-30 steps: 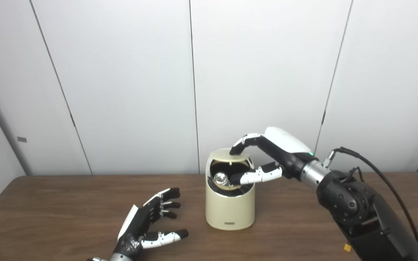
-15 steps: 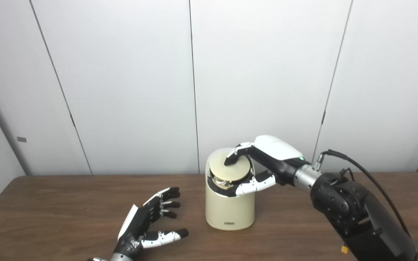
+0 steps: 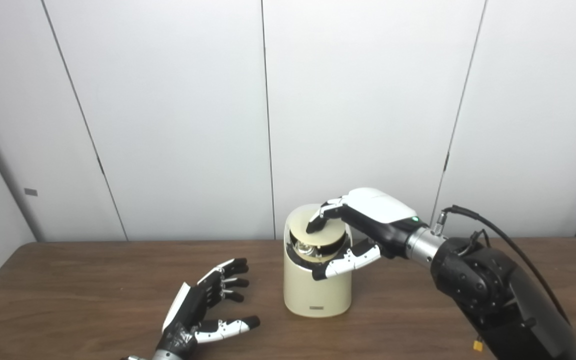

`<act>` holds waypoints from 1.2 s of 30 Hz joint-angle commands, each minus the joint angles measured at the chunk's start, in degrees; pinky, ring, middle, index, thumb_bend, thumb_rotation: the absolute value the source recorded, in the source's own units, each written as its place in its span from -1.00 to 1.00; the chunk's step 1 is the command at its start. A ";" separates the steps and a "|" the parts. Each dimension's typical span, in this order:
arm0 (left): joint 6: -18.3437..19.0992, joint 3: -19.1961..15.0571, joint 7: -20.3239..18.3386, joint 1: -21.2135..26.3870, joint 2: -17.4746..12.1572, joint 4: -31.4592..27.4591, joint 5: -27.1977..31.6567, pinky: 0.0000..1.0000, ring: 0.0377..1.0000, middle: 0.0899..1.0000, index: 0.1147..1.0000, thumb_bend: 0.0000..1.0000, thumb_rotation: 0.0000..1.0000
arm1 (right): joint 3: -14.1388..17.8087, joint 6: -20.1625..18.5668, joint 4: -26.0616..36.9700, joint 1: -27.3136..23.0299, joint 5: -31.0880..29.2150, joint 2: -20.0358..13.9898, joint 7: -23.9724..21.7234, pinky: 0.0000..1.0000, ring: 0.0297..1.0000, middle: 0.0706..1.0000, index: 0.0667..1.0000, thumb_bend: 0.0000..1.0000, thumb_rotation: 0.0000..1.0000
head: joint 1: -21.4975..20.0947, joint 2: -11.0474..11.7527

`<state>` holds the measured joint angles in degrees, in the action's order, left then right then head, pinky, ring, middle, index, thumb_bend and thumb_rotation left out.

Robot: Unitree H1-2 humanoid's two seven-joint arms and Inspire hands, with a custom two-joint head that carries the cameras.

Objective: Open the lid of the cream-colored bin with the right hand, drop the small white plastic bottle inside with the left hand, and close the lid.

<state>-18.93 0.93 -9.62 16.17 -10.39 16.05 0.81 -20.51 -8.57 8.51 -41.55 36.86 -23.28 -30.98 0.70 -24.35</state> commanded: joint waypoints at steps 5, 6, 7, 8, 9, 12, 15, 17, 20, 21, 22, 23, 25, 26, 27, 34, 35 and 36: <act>-0.82 -0.52 0.41 1.35 -0.43 -2.15 0.03 0.27 0.48 0.62 0.67 0.60 -0.83 | 1.37 2.04 2.48 -0.94 -0.50 -1.32 0.49 0.84 0.75 0.40 0.35 0.35 0.29 | 0.06 -0.48; -1.04 -0.54 0.46 1.38 -0.46 -2.03 -0.04 0.27 0.49 0.62 0.67 0.60 -0.83 | 1.36 2.04 2.63 -0.72 -0.48 -1.33 0.41 0.85 0.75 0.40 0.35 0.36 0.30 | 0.06 -0.48; -1.18 -0.59 0.47 1.42 -0.47 -1.93 0.02 0.26 0.48 0.63 0.66 0.60 -0.83 | 1.36 2.09 2.70 -0.51 -0.54 -1.32 0.34 0.85 0.75 0.40 0.35 0.35 0.26 | 0.06 -0.48; -1.27 -0.62 0.48 1.45 -0.46 -1.87 0.06 0.25 0.48 0.63 0.66 0.60 -0.83 | 1.39 2.13 2.72 -0.38 -0.58 -1.30 0.29 0.84 0.75 0.40 0.35 0.35 0.25 | 0.06 -0.48; -1.14 -0.66 0.45 1.44 -0.45 -2.01 0.18 0.25 0.48 0.63 0.66 0.60 -0.82 | 1.45 2.06 2.80 -0.29 -0.66 -1.29 0.13 0.84 0.74 0.40 0.35 0.35 0.24 | 0.14 -0.97; -0.52 -0.74 0.37 1.39 -0.38 -2.54 0.45 0.25 0.48 0.62 0.66 0.61 -0.82 | 1.47 2.68 2.38 0.06 -0.67 -1.24 0.38 0.84 0.74 0.39 0.35 0.35 0.25 | 0.14 -0.97; -0.20 -0.81 0.51 1.20 -0.35 -2.93 0.26 0.25 0.48 0.62 0.66 0.61 -0.83 | 1.57 2.77 2.38 0.44 -0.48 -1.18 0.31 0.85 0.73 0.39 0.34 0.34 0.24 | 0.17 -1.36; -0.11 -0.83 0.55 1.04 -0.32 -3.16 0.20 0.25 0.47 0.62 0.66 0.61 -0.83 | 1.51 2.57 2.43 0.67 -0.28 -1.29 -0.07 0.86 0.74 0.39 0.35 0.33 0.23 | 0.21 -1.53; 0.10 -0.77 0.77 0.85 -0.31 -3.49 -0.29 0.23 0.47 0.62 0.66 0.61 -0.82 | 1.40 2.73 2.06 0.92 -0.32 -1.56 -0.52 0.89 0.75 0.41 0.36 0.32 0.24 | 0.44 -1.81; 0.31 -0.77 0.77 0.80 -0.28 -3.63 -0.24 0.24 0.47 0.62 0.66 0.60 -0.81 | 1.33 2.87 1.91 1.00 -0.23 -1.65 -0.59 0.89 0.75 0.41 0.36 0.32 0.24 | 0.53 -1.85; 0.49 -0.78 0.77 0.75 -0.23 -3.73 -0.18 0.24 0.47 0.62 0.66 0.61 -0.80 | 1.24 2.81 1.81 1.08 -0.13 -1.72 -0.81 0.89 0.75 0.41 0.36 0.31 0.24 | 0.63 -1.93; 0.55 -0.78 0.79 0.72 -0.17 -3.78 -0.14 0.23 0.47 0.62 0.66 0.61 -0.80 | 1.13 2.78 1.76 1.15 -0.02 -1.81 -1.05 0.90 0.76 0.42 0.37 0.31 0.25 | 0.70 -2.02; 0.46 -0.80 0.66 0.69 -0.09 -3.67 0.18 0.22 0.47 0.62 0.66 0.61 -0.80 | 0.91 2.65 1.73 1.28 0.26 -1.92 -1.46 0.90 0.77 0.43 0.38 0.30 0.28 | 0.77 -2.15; 0.43 -0.80 0.60 0.68 -0.06 -3.62 0.31 0.22 0.47 0.63 0.66 0.61 -0.81 | 0.85 2.71 1.71 1.32 0.36 -1.96 -1.50 0.89 0.76 0.43 0.38 0.31 0.29 | 0.77 -2.15; 0.38 -0.76 0.54 0.63 -0.06 -3.66 0.33 0.22 0.47 0.63 0.67 0.61 -0.81 | 0.67 2.70 1.62 1.41 0.64 -1.99 -1.57 0.88 0.76 0.43 0.38 0.31 0.30 | 0.77 -2.15; 0.69 -0.70 0.42 0.15 0.03 -4.49 0.32 0.21 0.48 0.63 0.67 0.57 -0.85 | -0.19 3.10 0.91 1.85 1.61 -2.16 -1.63 0.85 0.75 0.44 0.41 0.33 0.31 | 0.96 -2.48; 0.88 -0.71 0.44 0.07 0.05 -4.69 0.30 0.21 0.48 0.63 0.66 0.58 -0.86 | -0.27 3.11 0.91 1.88 1.62 -2.17 -1.76 0.85 0.75 0.45 0.42 0.33 0.33 | 1.06 -2.73; 1.02 -0.69 0.56 0.02 0.05 -4.82 0.05 0.21 0.48 0.63 0.66 0.58 -0.85 | -0.33 3.16 0.85 1.90 1.63 -2.14 -1.80 0.85 0.75 0.44 0.42 0.33 0.33 | 1.06 -2.73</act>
<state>-17.49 0.62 -9.41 14.80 -9.98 13.27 0.74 -20.87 -6.06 9.45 -38.50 37.82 -24.49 -32.29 1.76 -27.07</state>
